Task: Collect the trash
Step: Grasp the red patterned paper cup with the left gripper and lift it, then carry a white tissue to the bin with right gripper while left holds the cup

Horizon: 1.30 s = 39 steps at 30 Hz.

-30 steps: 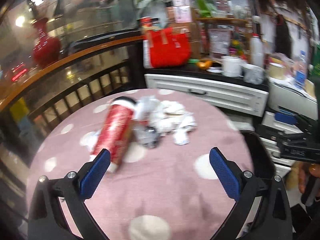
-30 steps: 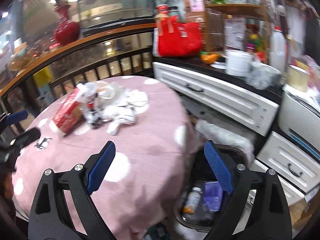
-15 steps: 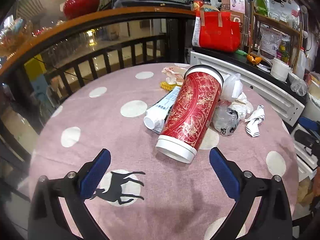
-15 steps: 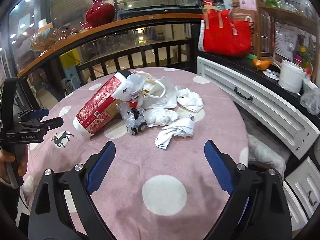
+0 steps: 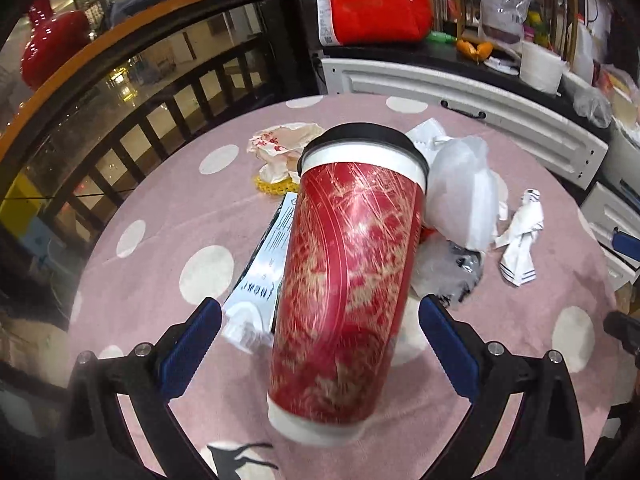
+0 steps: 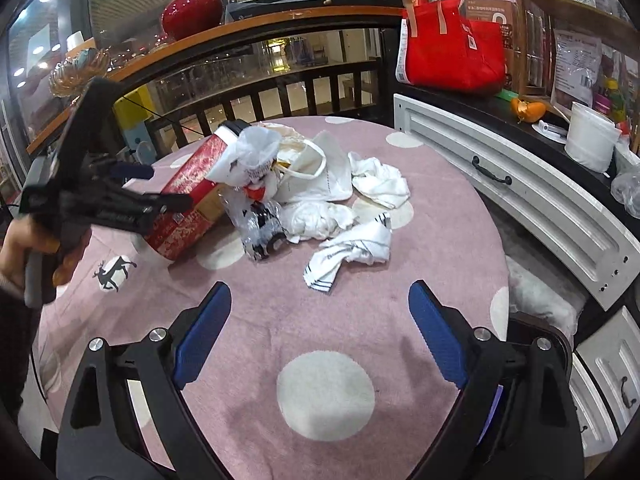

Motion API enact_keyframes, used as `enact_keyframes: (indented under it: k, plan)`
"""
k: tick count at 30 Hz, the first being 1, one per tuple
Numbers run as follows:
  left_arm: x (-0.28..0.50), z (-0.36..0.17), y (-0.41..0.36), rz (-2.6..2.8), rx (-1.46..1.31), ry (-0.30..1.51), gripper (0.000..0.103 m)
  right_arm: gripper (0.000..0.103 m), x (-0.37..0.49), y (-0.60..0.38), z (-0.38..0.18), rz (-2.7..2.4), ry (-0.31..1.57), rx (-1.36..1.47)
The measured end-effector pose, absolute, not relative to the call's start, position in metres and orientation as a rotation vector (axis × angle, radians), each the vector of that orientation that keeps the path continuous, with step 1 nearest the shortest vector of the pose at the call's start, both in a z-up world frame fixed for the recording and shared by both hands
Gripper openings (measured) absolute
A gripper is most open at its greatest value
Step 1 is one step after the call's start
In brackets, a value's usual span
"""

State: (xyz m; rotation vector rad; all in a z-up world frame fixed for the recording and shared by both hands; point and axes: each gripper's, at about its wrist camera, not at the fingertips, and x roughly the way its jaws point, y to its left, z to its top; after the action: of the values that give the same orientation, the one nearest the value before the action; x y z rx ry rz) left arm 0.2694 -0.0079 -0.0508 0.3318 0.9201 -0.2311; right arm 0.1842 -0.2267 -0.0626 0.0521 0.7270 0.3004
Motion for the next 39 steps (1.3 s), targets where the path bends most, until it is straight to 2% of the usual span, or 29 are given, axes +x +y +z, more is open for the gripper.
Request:
enact_keyframes:
  k: [6, 11, 14, 15, 25, 39]
  plan:
    - [0.294, -0.065, -0.018, -0.242, 0.36, 0.995, 0.097, 0.089, 0.185, -0.236, -0.071, 0.287, 0.745, 0.075]
    - [0.303, -0.08, -0.029, -0.254, 0.374, 1.048, 0.093, 0.089, 0.186, -0.237, -0.073, 0.284, 0.749, 0.082]
    - [0.298, -0.08, -0.036, -0.226, 0.425, 1.003, 0.082, 0.089, 0.187, -0.238, -0.072, 0.281, 0.747, 0.078]
    - [0.296, -0.078, -0.037, -0.235, 0.419, 0.995, 0.075, 0.089, 0.188, -0.238, -0.073, 0.281, 0.748, 0.08]
    - [0.281, -0.059, -0.012, -0.226, 0.256, 0.952, 0.075, 0.089, 0.19, -0.239, -0.073, 0.288, 0.751, 0.073]
    - [0.213, -0.026, 0.037, -0.153, 0.051, 0.757, 0.075, 0.089, 0.216, -0.235, -0.078, 0.272, 0.773, 0.021]
